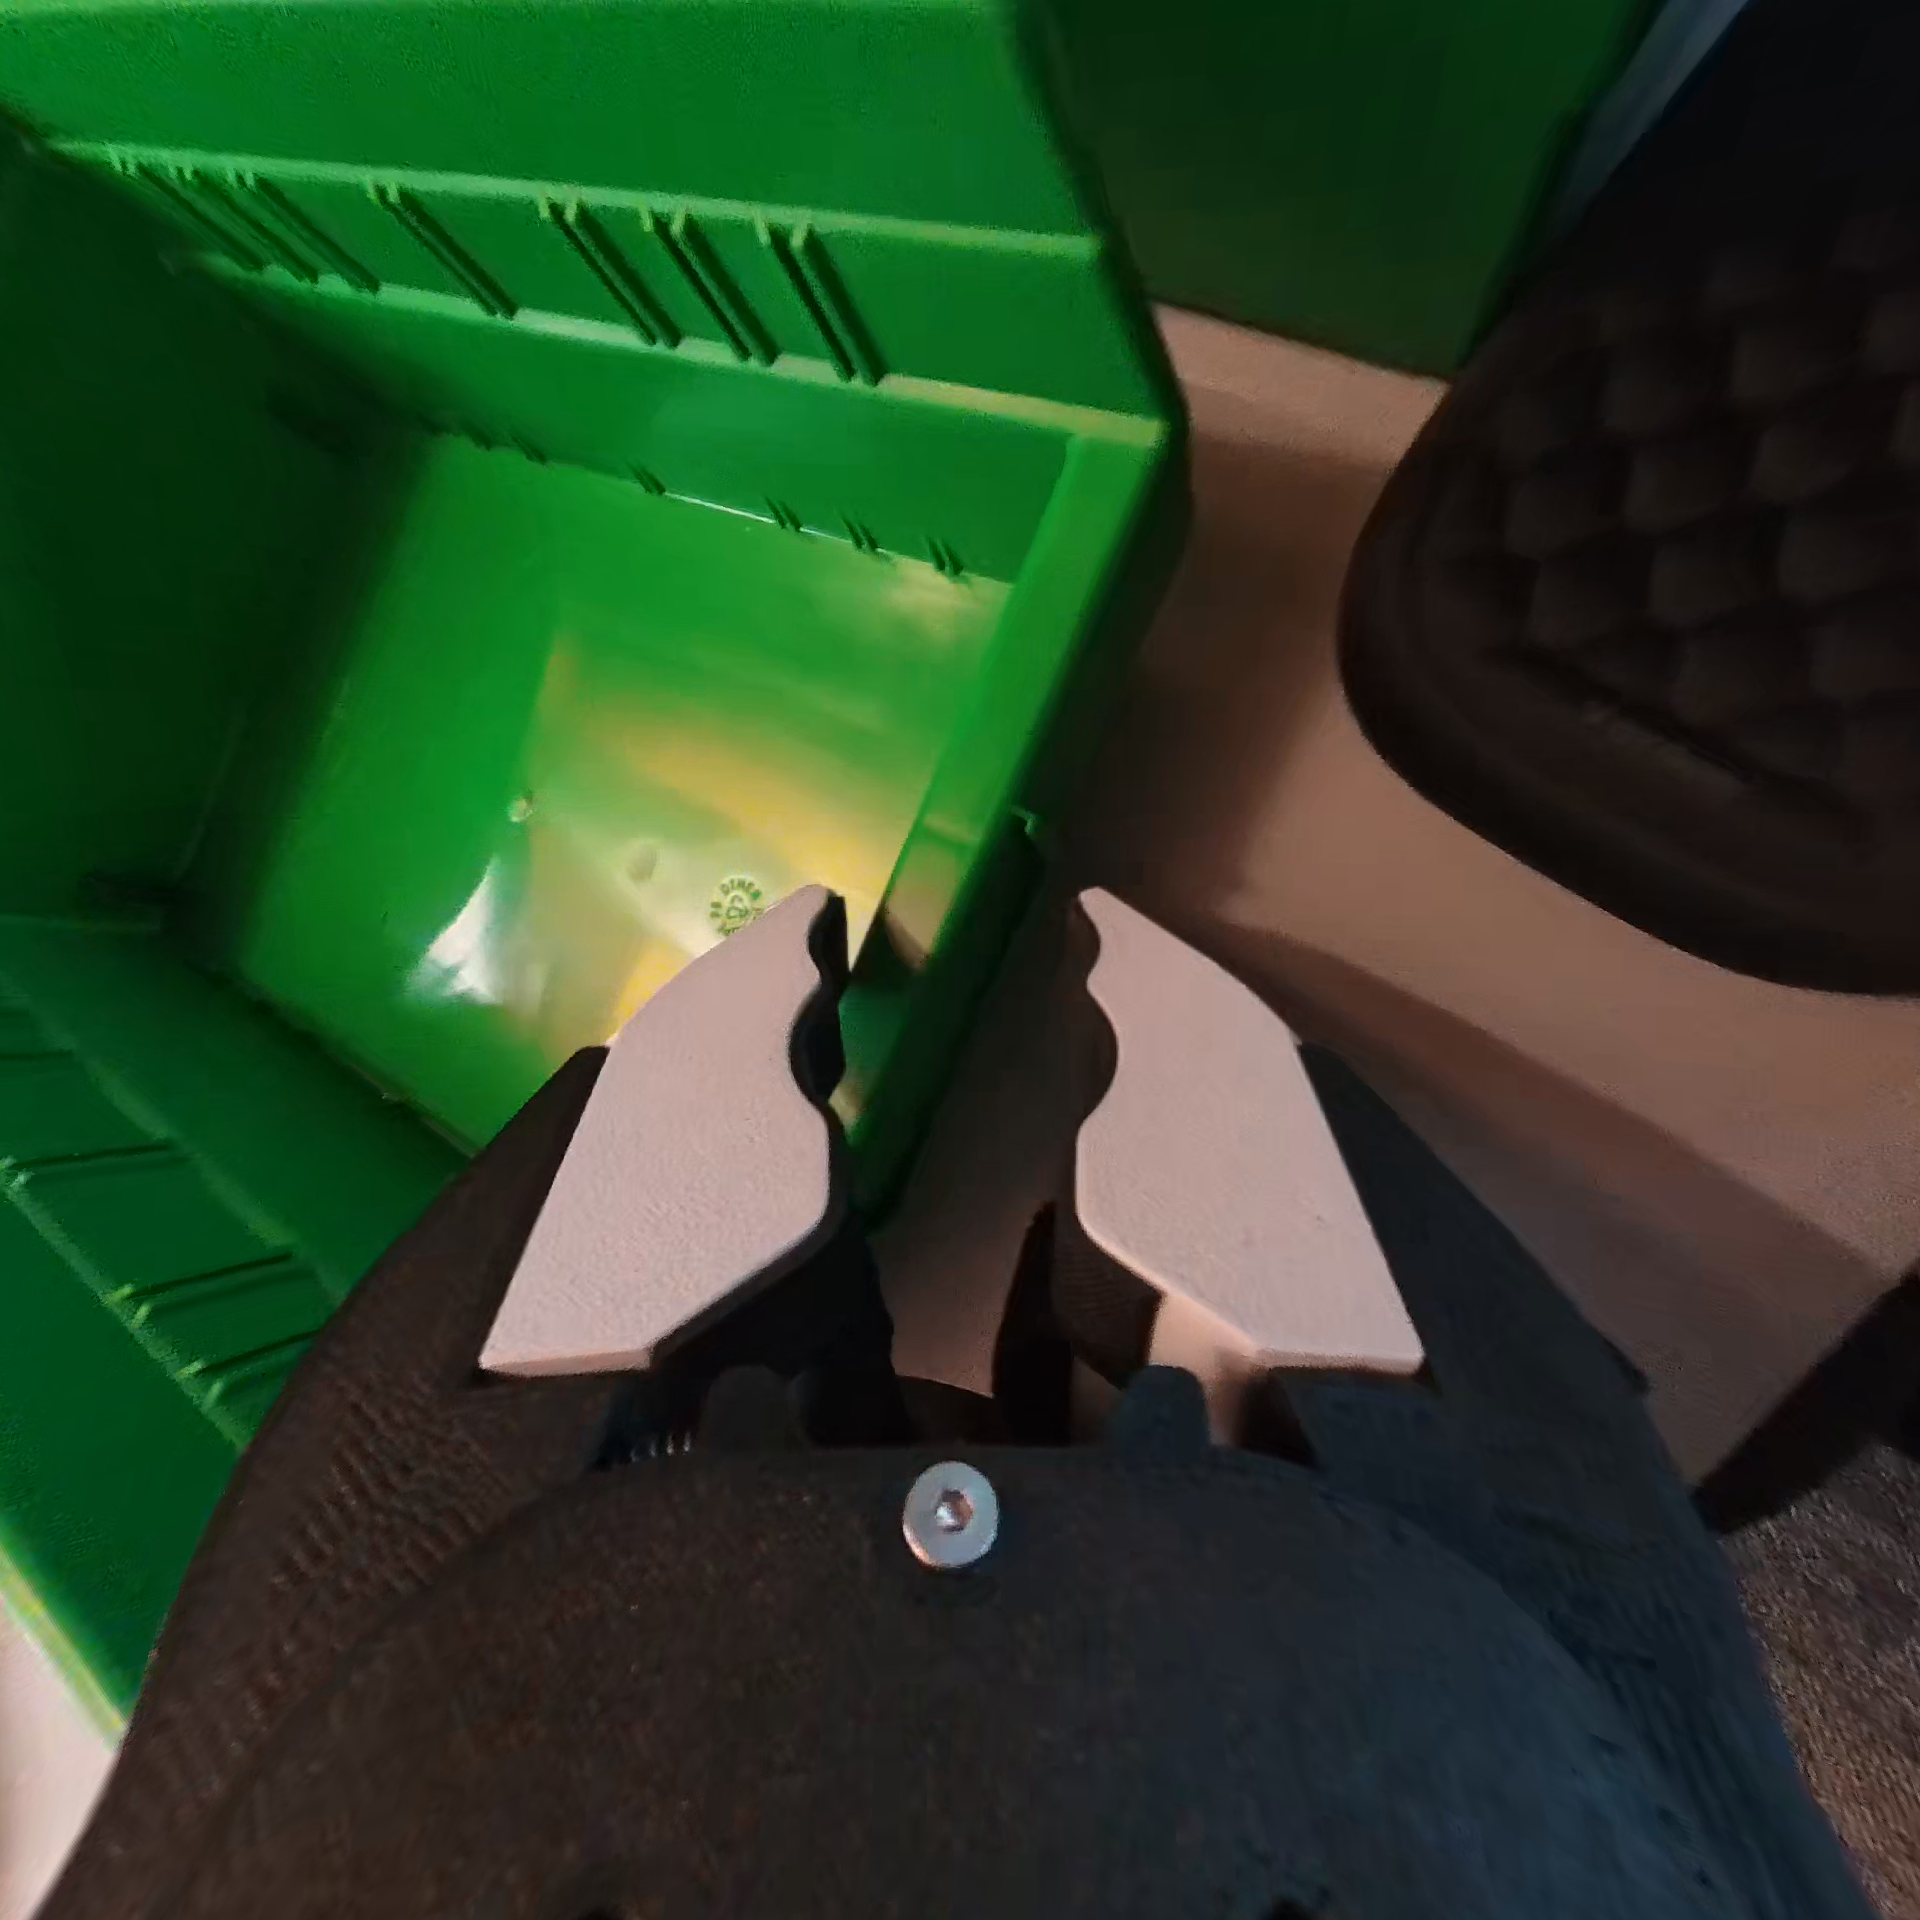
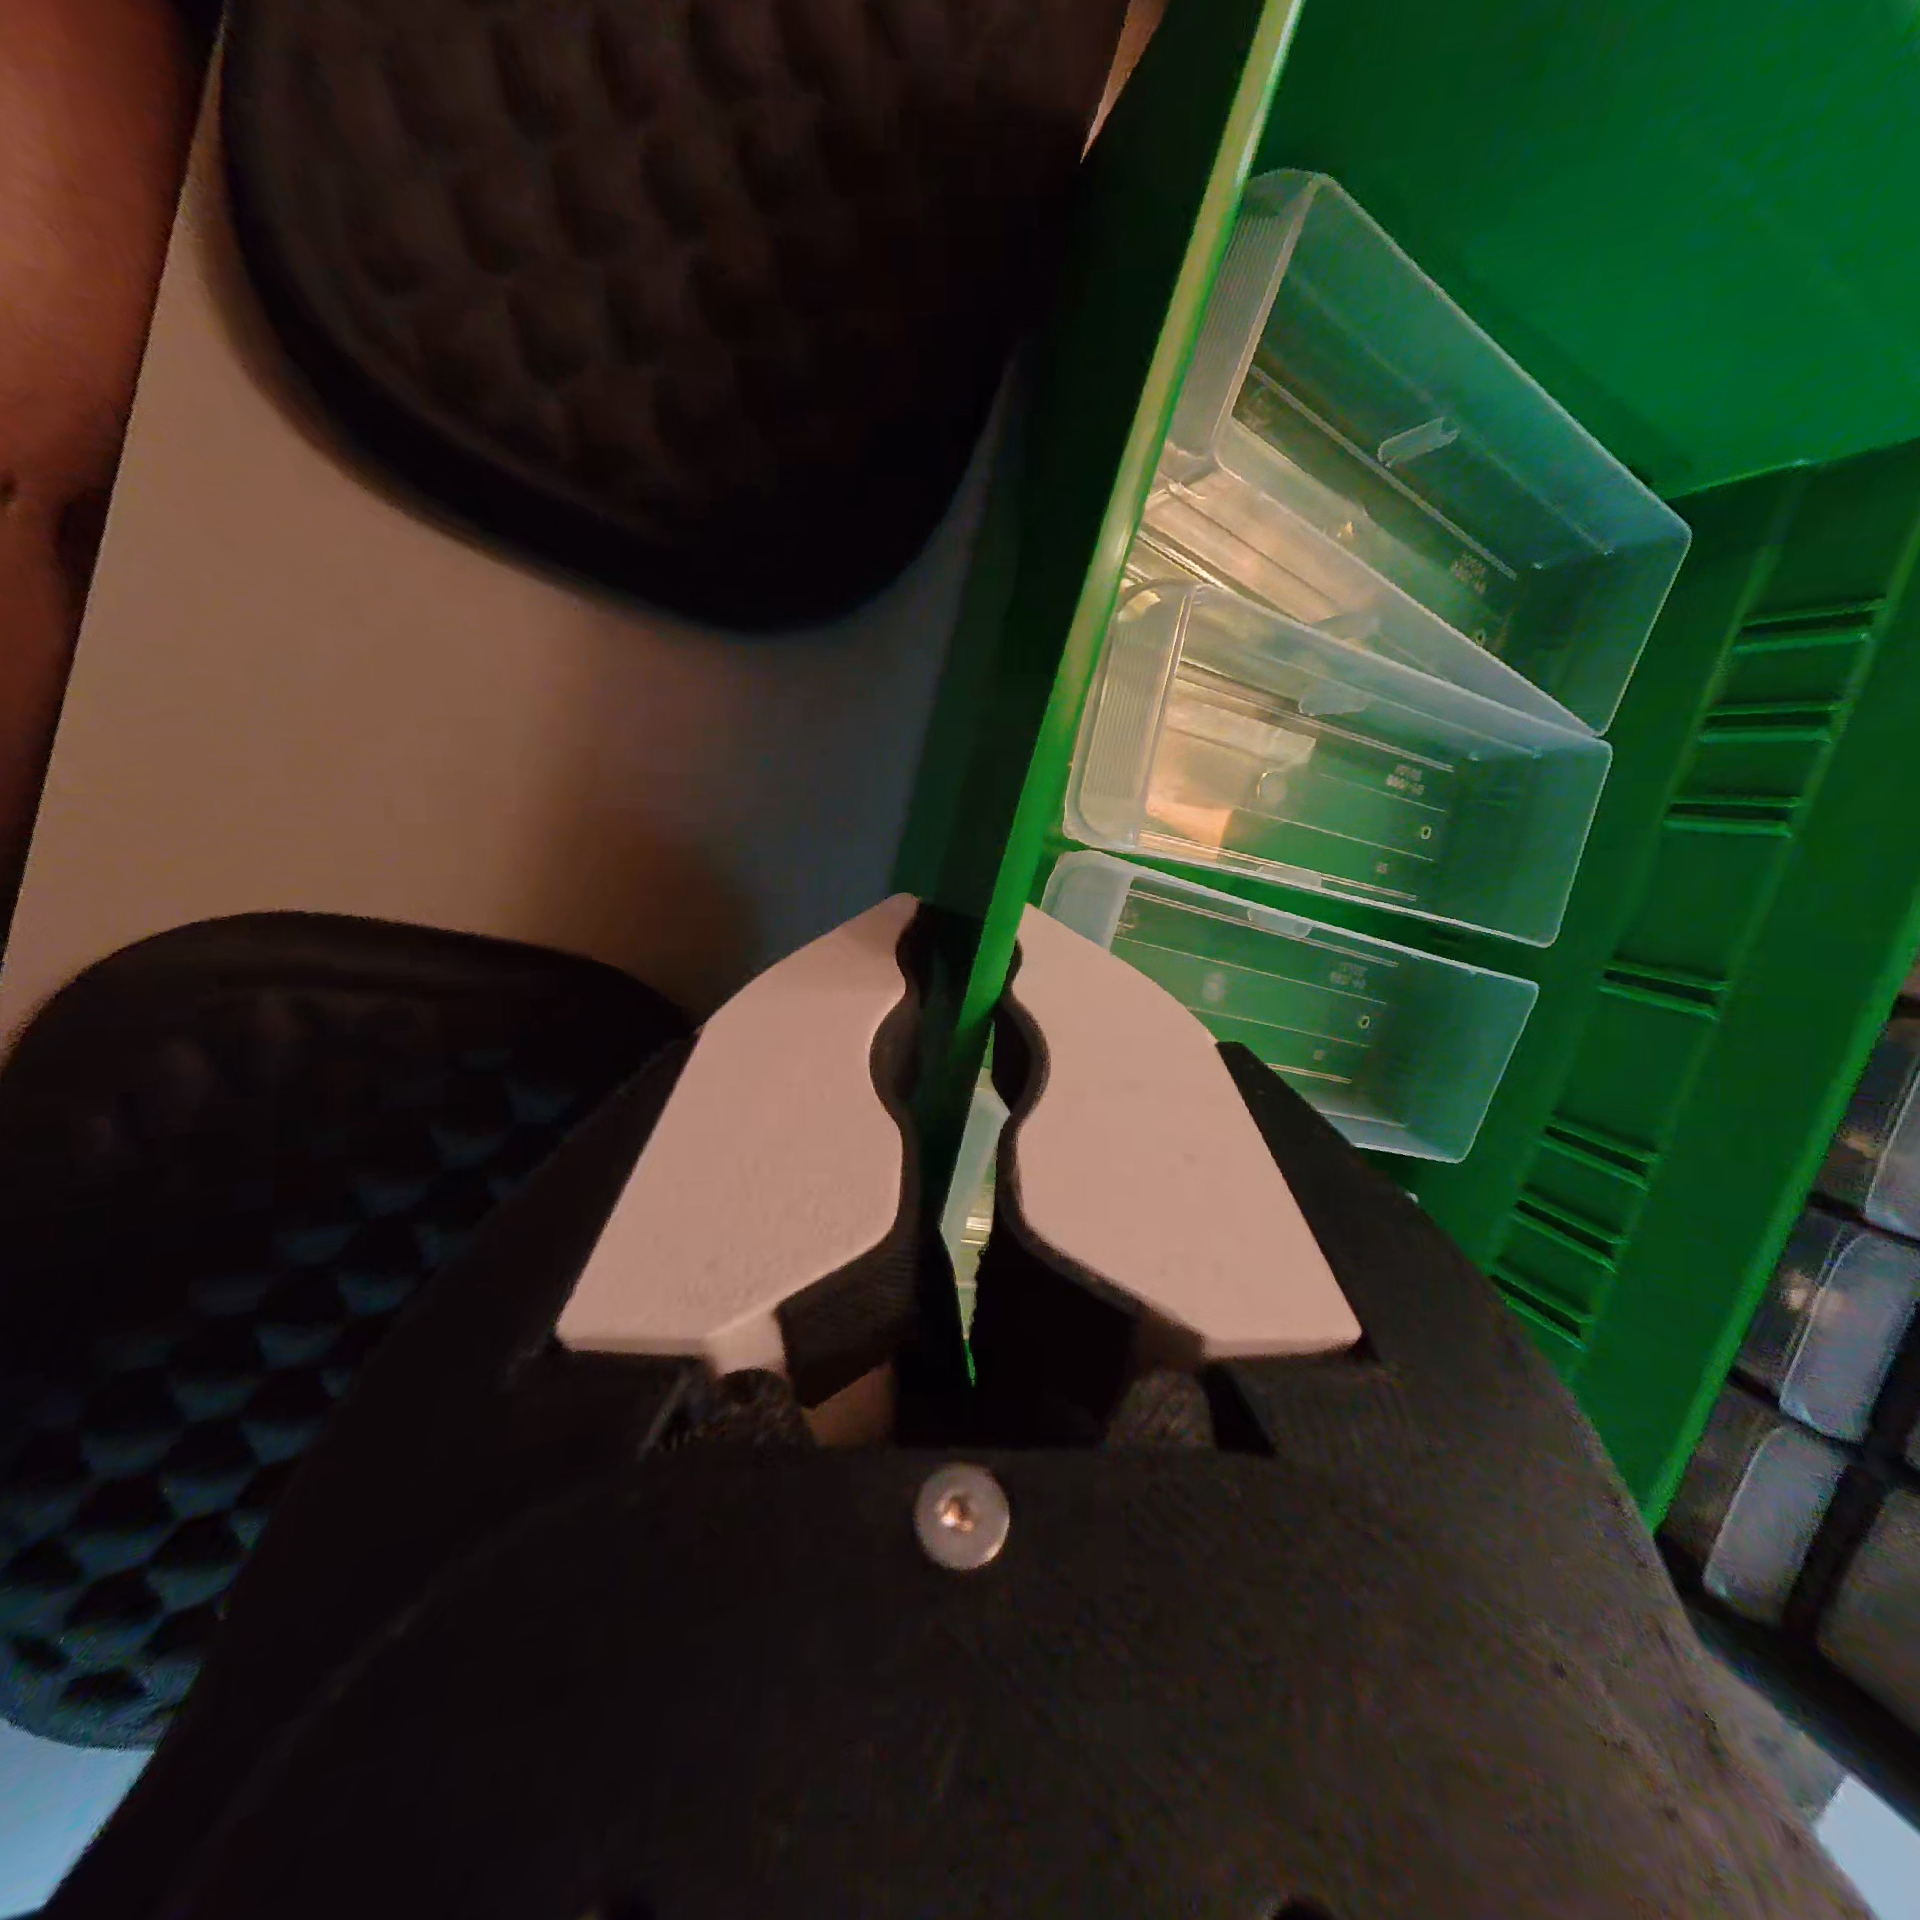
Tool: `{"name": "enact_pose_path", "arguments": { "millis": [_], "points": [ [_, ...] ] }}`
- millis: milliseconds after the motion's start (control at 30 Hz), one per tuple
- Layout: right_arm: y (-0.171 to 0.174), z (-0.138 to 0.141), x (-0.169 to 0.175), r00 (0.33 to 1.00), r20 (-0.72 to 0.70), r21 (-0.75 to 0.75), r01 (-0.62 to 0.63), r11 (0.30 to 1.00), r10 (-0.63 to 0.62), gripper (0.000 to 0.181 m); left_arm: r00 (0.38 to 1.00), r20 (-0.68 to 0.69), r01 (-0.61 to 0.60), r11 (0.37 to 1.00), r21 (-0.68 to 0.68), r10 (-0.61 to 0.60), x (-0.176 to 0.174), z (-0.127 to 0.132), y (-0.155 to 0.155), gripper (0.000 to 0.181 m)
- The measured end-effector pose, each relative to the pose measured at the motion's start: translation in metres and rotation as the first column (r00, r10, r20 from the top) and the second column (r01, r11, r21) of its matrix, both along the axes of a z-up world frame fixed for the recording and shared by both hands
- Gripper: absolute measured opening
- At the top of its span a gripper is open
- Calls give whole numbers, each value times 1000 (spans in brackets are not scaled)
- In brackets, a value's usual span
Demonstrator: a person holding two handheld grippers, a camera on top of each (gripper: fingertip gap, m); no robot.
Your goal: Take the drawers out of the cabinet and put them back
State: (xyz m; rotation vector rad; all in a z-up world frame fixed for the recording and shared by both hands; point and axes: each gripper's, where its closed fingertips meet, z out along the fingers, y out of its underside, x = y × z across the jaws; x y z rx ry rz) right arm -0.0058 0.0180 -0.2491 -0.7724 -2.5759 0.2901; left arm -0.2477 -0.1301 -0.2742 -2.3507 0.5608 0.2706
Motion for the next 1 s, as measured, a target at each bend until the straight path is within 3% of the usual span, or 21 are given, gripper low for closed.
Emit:
{"name": "enact_pose_path", "arguments": {
  "millis": [200,300,400,500,600,700,800,867,1000],
  "points": [
    [-11,1,-23,999,-27,18,-27,999,27,11,989,-138,-62,995,-75,51,-18,-16,-2,44],
    [-19,14,-39,988,-156,-26,9,1000,-13,17,985,-170,-51,996,-77,37,-18,-16,-2,42],
    [-24,49,-33,949,-293,-217,50,975,-114,52,976,-216,-42,997,-61,27,-20,-15,0,39],
    [-5,63,-1,916,-327,-357,105,928,-230,68,967,-252,-58,996,-61,41,-22,-14,-2,37],
    [36,33,38,901,-253,-345,256,903,-352,66,965,-262,-56,993,-101,28,-21,-15,-9,34],
    [59,1,59,886,-226,-314,328,891,-405,57,971,-236,-63,991,-120,34,-22,-15,-12,34],
    [67,-12,59,880,-258,-289,324,901,-399,43,967,-243,-111,982,-151,72,-32,-18,-15,42],
    [67,-11,53,873,-307,-276,298,914,-378,30,972,-235,-68,986,-154,30,-32,-19,-13,35],
    [64,-10,49,884,-328,-249,258,934,-332,26,944,-329,-33,985,-172,-25,-38,-17,-19,32]
  ]
}}
